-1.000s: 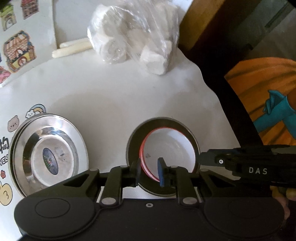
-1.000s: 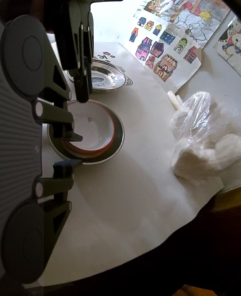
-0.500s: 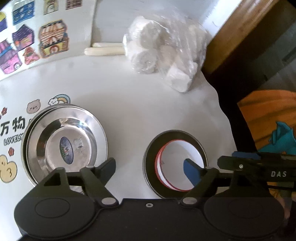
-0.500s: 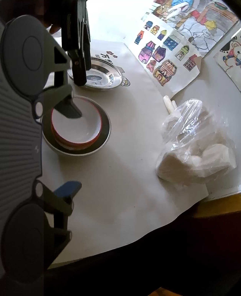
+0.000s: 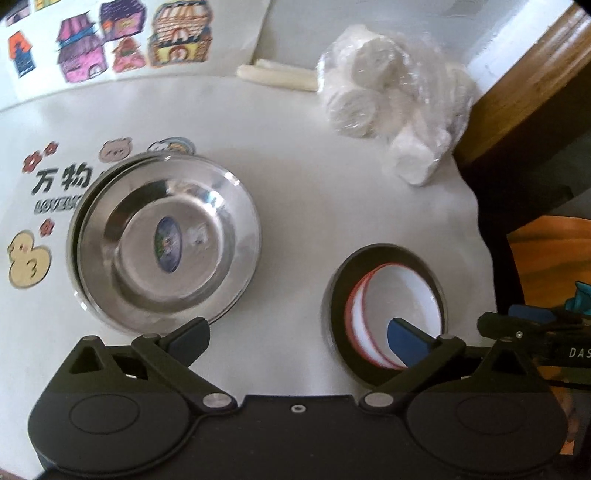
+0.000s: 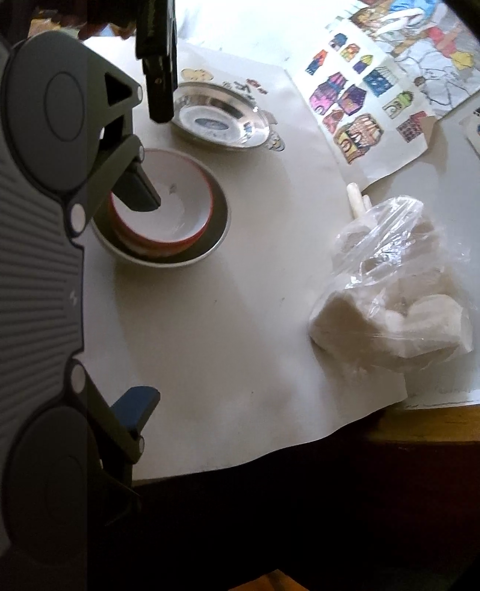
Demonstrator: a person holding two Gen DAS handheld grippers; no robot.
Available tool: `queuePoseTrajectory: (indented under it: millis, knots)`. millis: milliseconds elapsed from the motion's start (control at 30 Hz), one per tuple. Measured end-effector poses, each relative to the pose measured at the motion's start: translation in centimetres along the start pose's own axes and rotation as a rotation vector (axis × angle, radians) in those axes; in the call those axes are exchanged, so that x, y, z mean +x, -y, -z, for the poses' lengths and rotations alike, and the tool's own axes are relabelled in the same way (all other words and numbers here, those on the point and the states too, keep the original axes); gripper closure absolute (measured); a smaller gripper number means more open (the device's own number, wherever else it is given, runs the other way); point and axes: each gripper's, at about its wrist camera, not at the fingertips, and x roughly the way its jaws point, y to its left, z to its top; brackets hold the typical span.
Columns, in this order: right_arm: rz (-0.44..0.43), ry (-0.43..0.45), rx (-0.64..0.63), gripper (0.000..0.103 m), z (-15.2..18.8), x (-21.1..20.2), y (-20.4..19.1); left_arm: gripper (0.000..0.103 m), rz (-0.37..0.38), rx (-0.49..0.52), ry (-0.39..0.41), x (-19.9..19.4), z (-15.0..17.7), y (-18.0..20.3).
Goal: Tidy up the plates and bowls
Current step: 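Open both grippers and withdraw them from the bowl stack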
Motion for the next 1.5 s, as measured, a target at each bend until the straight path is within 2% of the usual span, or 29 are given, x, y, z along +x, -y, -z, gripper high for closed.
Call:
queuePoseTrajectory:
  millis: [233, 433, 967, 1367, 1500]
  knots:
    - [0.050, -0.019, -0.038, 0.000, 0.3, 0.5, -0.4, 0.001, -0.042, -0.009, -0.014, 0.4, 0.9, -0.8]
    - [0.084, -0.051, -0.072, 0.000, 0.5, 1.0, -0.6, 0.001, -0.054, 0.038, -0.030, 1.4, 1.0, -0.4]
    - [0.119, -0.101, -0.120, 0.000, 0.4, 2.6, -0.7, 0.001, -0.118, 0.100, -0.065, 3.7, 0.6, 1.0]
    - [0.118, -0.105, -0.113, 0.000, 0.0, 3.1, 0.2, 0.001, -0.154, 0.123, -0.090, 4.5, 0.3, 1.8]
    - [0.081, -0.096, -0.096, 0.000, -0.3, 2.7, 0.3, 0.001, -0.164, 0.125, -0.094, 4.6, 0.2, 2.1]
